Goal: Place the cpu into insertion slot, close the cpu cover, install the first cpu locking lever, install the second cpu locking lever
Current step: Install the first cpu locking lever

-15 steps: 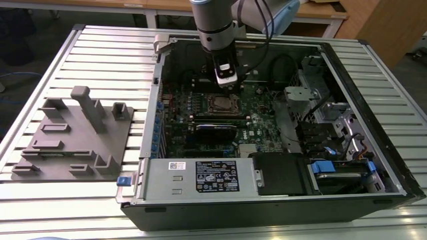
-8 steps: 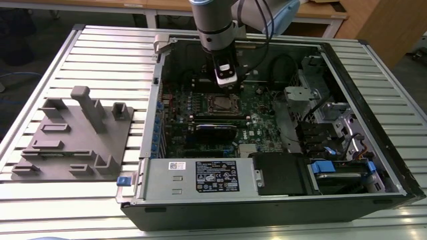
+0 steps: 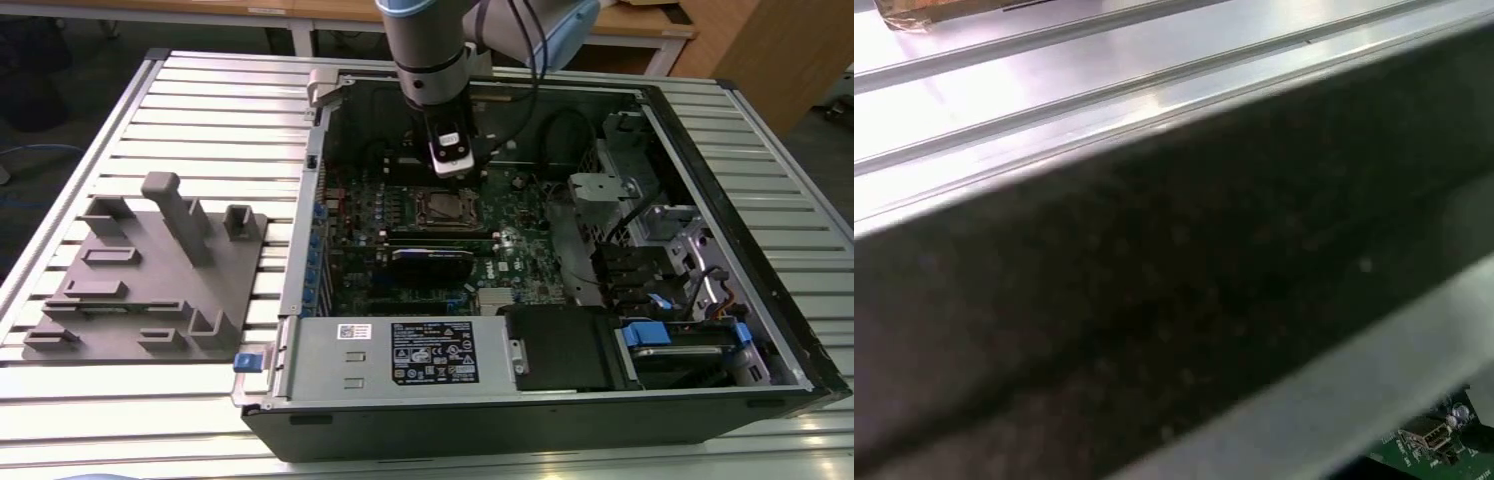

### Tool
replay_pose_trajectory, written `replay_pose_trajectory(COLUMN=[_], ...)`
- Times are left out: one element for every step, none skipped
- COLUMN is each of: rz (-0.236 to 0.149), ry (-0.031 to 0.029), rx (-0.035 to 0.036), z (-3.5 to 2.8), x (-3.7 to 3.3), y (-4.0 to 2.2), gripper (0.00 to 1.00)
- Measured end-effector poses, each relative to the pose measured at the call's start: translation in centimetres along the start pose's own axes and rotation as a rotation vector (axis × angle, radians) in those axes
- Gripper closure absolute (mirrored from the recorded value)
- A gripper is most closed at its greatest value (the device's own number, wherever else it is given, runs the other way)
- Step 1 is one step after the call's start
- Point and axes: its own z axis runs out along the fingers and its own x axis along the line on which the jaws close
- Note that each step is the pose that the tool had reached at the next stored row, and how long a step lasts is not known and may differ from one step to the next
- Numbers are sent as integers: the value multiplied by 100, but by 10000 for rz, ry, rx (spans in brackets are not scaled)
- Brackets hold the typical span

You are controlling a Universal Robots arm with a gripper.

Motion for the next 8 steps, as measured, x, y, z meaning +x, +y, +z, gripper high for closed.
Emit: replay_pose_trajectory(rz=[21, 40, 52, 61, 68, 74, 77, 78], ry=[31, 60, 82, 99, 113, 126, 137, 149], rx=[-72, -137, -179, -206, -226, -242, -246, -244], z=[0, 0, -1, -1, -2, -3, -5, -9], x=[0, 0, -1, -2, -3, -3, -4, -7], y=[-1, -2, -1, -1, -1, 0, 1, 3], gripper=[90, 90, 90, 90, 90, 90, 90, 90])
